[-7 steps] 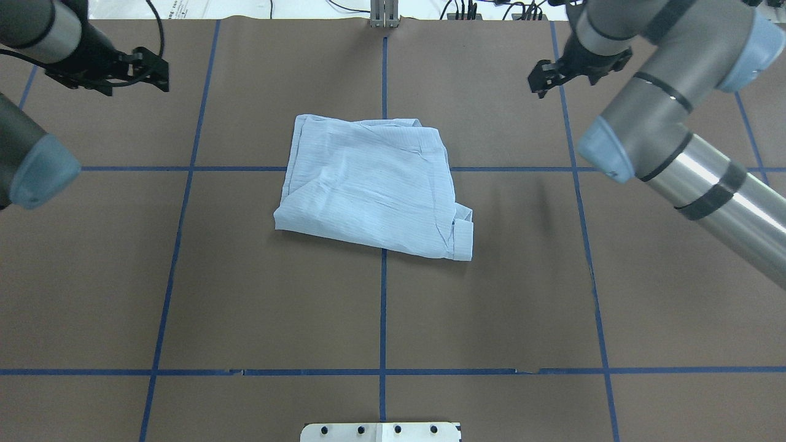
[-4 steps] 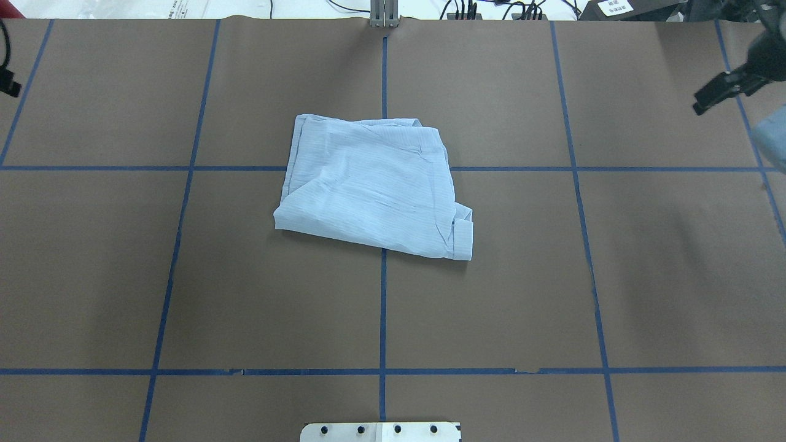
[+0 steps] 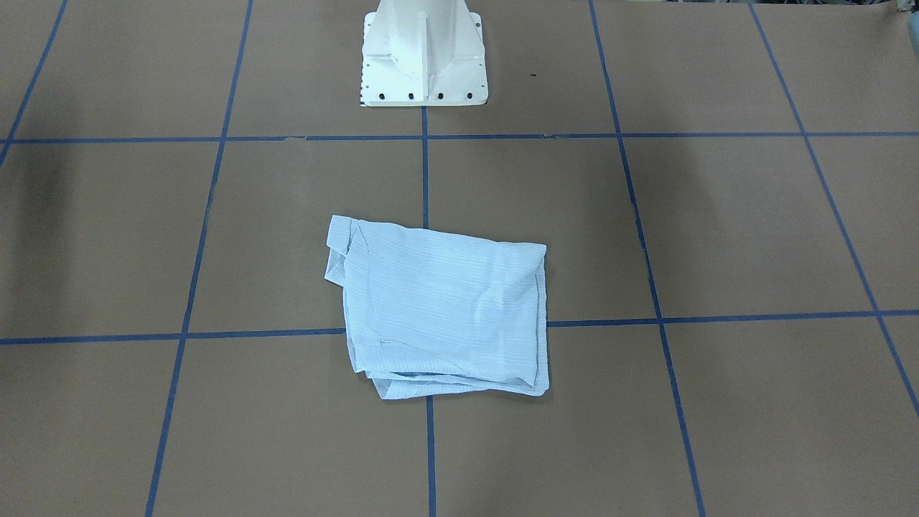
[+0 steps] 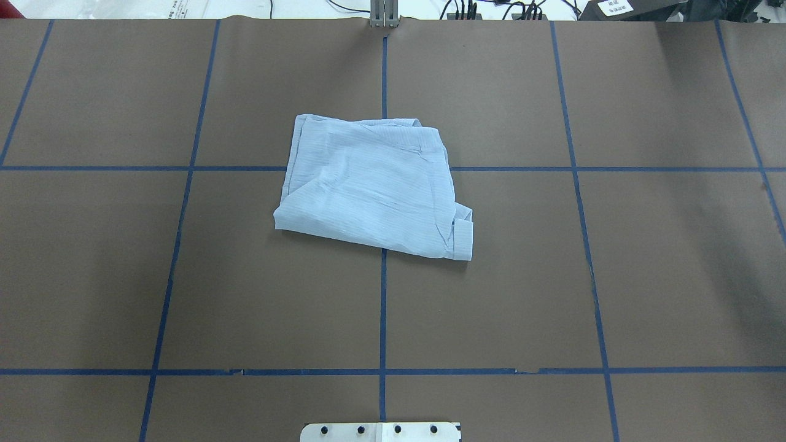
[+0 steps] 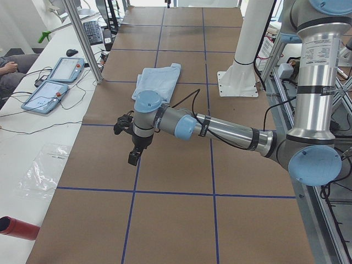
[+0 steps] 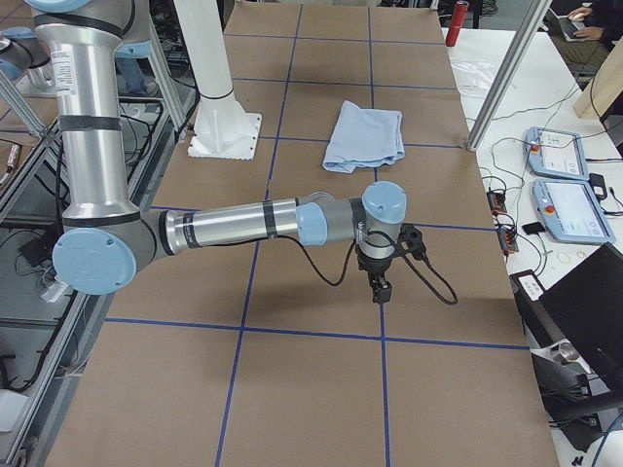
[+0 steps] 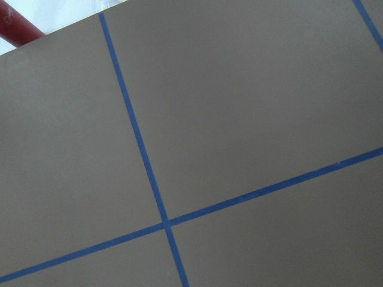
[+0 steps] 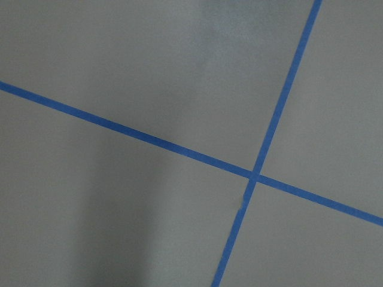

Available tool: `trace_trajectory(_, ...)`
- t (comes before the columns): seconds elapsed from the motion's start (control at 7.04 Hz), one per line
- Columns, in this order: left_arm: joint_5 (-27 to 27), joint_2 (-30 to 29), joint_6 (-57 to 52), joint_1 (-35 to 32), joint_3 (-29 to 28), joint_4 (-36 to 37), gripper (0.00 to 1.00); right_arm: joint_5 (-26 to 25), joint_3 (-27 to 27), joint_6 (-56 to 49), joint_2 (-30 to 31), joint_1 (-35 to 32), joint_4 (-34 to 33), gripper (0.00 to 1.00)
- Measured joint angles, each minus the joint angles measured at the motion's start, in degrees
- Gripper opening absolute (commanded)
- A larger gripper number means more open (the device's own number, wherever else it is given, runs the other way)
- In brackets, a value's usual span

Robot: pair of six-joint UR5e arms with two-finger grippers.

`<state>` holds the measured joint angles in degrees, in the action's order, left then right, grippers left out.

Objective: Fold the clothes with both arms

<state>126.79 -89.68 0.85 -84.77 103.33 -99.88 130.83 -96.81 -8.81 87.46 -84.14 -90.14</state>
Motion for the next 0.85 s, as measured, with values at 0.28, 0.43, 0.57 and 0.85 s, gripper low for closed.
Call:
trace_trajectory(0.28, -0.3, 1.4, 2.2, -1.2, -0.9, -3.4, 1.00, -1.4, 0.2, -0.3, 0.8, -0.3, 0.1, 1.00)
trace_trajectory(0.43, -0.5, 2.9, 2.3, -2.1, -1.8, -3.9, 1.00, -2.2, 1.0, 0.2, 1.0, -1.0, -0.1, 1.00)
trace_trajectory(0.57, -0.6, 4.0, 2.3, -2.9, -3.1, -3.8, 1.00, -2.2, 1.9, 1.4, 1.2, -2.3, -0.4, 1.00)
trace_trajectory(0.85, -0.6, 5.9, -0.1, -4.1, -4.4, -1.1, 1.00, 1.5, 3.0, 3.5, 2.5, -4.7, -0.7, 1.00)
